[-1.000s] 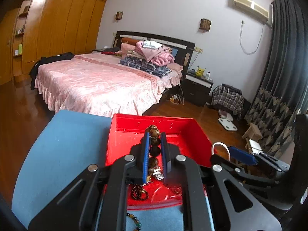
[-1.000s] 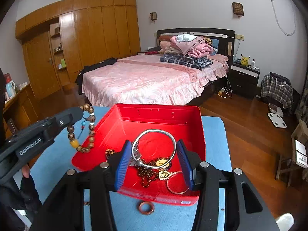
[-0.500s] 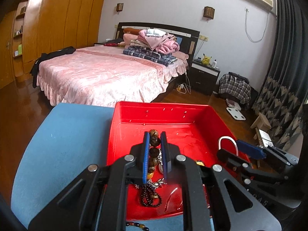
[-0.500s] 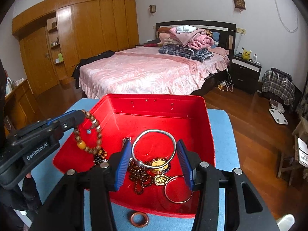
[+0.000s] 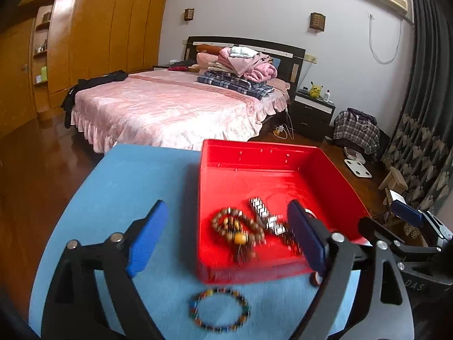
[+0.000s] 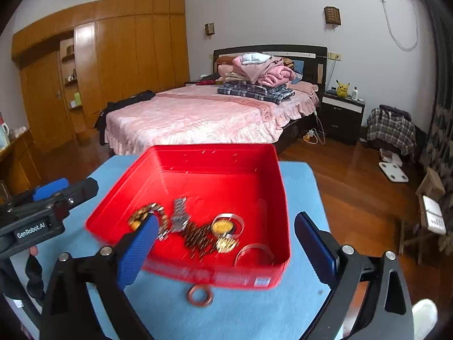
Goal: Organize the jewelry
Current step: 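Withdraw both tools from the red tin box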
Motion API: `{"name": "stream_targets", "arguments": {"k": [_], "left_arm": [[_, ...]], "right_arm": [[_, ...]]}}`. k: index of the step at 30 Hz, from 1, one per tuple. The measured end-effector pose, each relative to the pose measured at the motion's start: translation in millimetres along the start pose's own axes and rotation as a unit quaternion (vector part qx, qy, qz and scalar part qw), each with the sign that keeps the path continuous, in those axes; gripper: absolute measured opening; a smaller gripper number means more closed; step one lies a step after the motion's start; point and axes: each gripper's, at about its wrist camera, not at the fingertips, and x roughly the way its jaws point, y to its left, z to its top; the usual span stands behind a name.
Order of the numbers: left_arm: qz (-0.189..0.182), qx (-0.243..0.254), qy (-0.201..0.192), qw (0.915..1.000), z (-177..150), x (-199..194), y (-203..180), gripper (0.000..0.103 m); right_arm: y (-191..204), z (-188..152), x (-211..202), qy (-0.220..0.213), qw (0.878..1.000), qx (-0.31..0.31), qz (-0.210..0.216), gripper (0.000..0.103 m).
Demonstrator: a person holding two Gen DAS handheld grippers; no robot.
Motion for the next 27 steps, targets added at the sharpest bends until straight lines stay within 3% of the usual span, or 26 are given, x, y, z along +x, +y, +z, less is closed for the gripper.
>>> {"name": "stream_targets", "arguments": {"k": [12, 21, 27], "left_arm": [[0.003, 0.007, 0.019, 0.9998, -33.7, -50.0, 0.5, 0.088], [0.009, 0.002, 0.021, 0.9997, -46.2, -65.5, 6.7, 0.088], [0.022, 0.002, 0.053, 0.9984, -71.0, -59.6, 14.8, 0.088]], "right_arm": [[8.7, -37.7, -40.4, 0.016, 1.0, 0.023, 0.013, 0.095], [9.6, -58.8, -47.1, 0.033, 0.999, 0.029, 0.008, 0.095], [13.9, -75.6, -43.0, 0.049, 0.998, 0.026, 0.007, 0.095]]}}
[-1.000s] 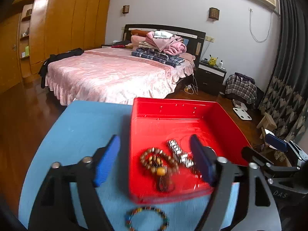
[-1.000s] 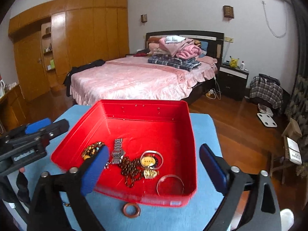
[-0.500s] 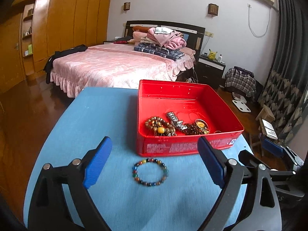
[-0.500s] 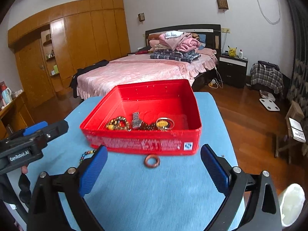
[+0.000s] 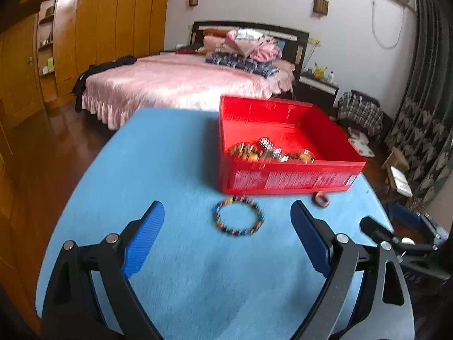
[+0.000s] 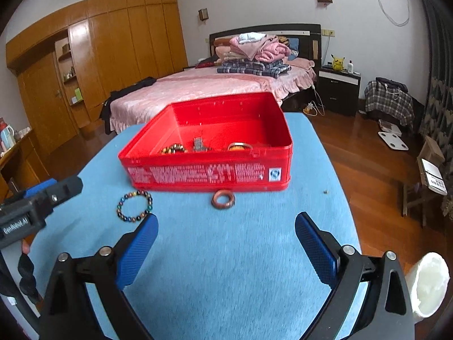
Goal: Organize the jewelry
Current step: 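Withdraw both tools from the red tin box, then grasp multicolored bead bracelet with left gripper while right tool approaches brown wooden ring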
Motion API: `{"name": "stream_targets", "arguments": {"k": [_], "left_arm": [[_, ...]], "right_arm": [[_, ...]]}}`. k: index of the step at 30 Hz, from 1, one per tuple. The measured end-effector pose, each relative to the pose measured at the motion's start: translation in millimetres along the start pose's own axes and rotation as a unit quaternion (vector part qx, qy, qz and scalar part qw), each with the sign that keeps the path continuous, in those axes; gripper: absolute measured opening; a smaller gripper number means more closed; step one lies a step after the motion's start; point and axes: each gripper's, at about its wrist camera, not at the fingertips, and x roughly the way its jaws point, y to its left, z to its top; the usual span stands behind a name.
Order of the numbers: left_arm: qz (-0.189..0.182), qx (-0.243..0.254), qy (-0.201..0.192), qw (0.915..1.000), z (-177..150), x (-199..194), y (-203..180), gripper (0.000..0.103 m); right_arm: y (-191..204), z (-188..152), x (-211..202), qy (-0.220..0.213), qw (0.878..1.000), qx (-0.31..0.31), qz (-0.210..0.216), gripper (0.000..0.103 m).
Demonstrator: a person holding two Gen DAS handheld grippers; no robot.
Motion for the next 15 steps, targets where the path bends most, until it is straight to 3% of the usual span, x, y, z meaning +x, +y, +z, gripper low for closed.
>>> {"name": "stream_targets", "arguments": {"k": [6, 15], "left_arm": [[-0.001, 0.004, 0.023, 0.9997, -14.0, 18.8, -2.5, 0.087], [-0.013, 0.012, 0.043, 0.9989, -13.4, 49.5, -21.3, 0.076]], "right_arm": [[1.0, -5.8, 4.4, 0.008, 1.0, 0.0, 0.003, 0.095], [-11.4, -8.5, 6.0, 0.009, 1.0, 0.009, -0.007, 0.095]]}}
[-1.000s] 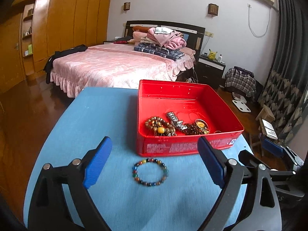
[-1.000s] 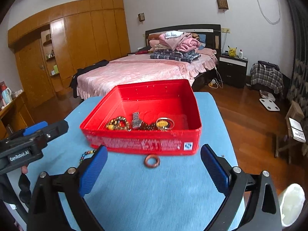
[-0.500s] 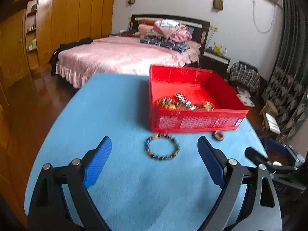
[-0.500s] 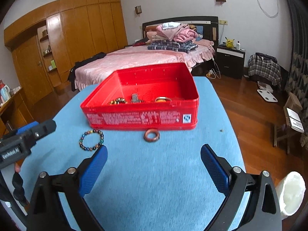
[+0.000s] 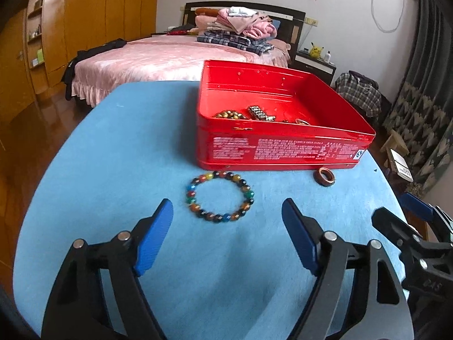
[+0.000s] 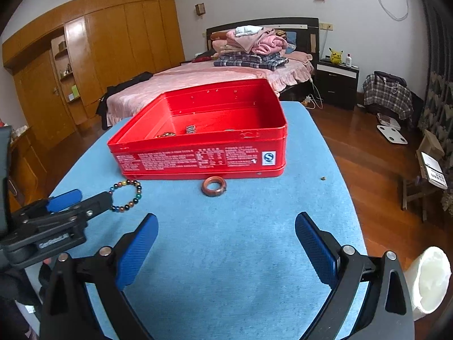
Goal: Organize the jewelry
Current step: 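Grasp multicolored bead bracelet with left gripper while right tool approaches brown wooden ring, then close right gripper on the brown wooden ring while left gripper holds the bracelet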
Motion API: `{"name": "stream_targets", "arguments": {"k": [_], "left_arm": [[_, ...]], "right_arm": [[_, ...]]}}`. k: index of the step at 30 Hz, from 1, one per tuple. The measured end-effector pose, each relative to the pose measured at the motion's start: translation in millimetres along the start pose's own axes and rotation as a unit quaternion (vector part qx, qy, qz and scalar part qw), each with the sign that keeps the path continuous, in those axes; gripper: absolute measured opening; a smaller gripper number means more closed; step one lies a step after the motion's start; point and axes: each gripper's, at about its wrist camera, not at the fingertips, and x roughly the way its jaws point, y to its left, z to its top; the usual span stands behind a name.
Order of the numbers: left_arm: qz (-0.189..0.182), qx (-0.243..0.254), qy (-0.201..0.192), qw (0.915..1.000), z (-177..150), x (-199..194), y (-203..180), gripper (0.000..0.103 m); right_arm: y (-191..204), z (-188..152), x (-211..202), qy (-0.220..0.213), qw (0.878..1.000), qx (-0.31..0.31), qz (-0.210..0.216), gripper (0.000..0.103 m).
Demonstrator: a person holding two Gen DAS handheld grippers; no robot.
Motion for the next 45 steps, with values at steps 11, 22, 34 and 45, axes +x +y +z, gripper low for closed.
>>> {"name": "stream_targets", "arguments": {"k": [11, 22, 34, 45], "left_arm": [[-0.012, 0.013, 0.05, 0.9986, 7.7, 44.5, -19.1, 0.043], [-0.012, -0.003, 0.061, 0.9981, 7.8, 50.6, -10.3, 0.007], [-0.006, -0.026, 0.035, 0.999, 14.2, 36.3, 13.1, 0.006], [-0.02, -0.026, 0.034, 0.9989, 20.7, 46.2, 9.7, 0.006]], "right_arm": [[-11.8, 2.9, 4.4, -0.002, 1.0, 0.009, 0.0, 0.095], [-3.0, 14.0, 15.8, 0.006, 1.0, 0.003, 0.016, 0.095], [16.1, 30.0, 63.3, 0.062, 0.998, 0.017, 0.023, 0.094], [13.7, 35.3, 87.7, 0.088, 0.996, 0.021, 0.015, 0.063]]}}
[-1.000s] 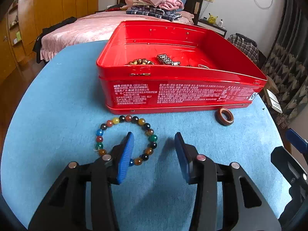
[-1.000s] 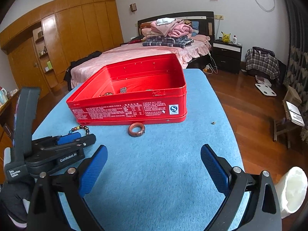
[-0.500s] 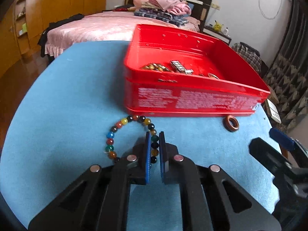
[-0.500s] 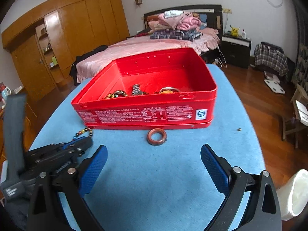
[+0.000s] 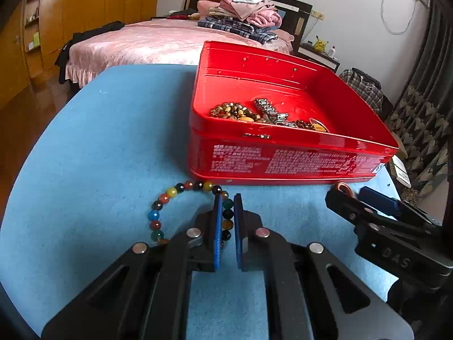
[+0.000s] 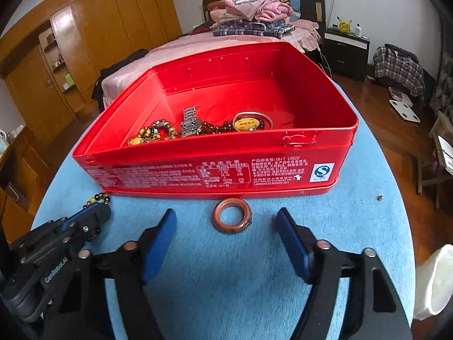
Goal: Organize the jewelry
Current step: 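Close right gripper on the brown wooden ring while left gripper holds the bracelet, then carry bracelet and ring into the red tin box and open both grippers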
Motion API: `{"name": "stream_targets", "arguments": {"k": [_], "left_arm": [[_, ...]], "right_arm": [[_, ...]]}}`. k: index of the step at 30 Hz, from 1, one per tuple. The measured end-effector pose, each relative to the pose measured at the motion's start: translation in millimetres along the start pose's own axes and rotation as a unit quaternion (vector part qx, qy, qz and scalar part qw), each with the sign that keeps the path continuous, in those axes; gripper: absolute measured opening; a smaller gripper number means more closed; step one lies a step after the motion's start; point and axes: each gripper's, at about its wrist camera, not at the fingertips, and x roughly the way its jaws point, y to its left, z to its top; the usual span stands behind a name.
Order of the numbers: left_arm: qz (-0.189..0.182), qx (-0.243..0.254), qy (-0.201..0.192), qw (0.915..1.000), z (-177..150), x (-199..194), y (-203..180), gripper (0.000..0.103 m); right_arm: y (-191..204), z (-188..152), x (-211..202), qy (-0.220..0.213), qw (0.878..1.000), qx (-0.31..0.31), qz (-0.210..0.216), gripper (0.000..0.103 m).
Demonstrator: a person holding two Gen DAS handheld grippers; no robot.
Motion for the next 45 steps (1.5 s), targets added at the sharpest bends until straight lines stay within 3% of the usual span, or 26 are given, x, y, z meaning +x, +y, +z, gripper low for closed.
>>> {"name": "stream_targets", "arguments": {"k": [12, 36, 45], "left_arm": [[-0.005, 0.006, -0.004, 1.0, -0.9, 1.6, -5.7, 0.006], [-0.022, 0.014, -0.006, 0.9996, -27.0, -32.7, -25.4, 0.006], [-0.025, 0.018, -0.025, 0.9992, -21.1, -52.2, -29.3, 0.006]], "right_arm": [[7.5, -2.6, 2.7, 0.004, 0.999, -0.03, -0.016, 0.03], [18.4, -35.8, -55.0, -0.006, 0.998, -0.055, 0.014, 0.029], [18.8, -30.6, -72.8, -0.023, 0.998, -0.058, 0.016, 0.029]]}}
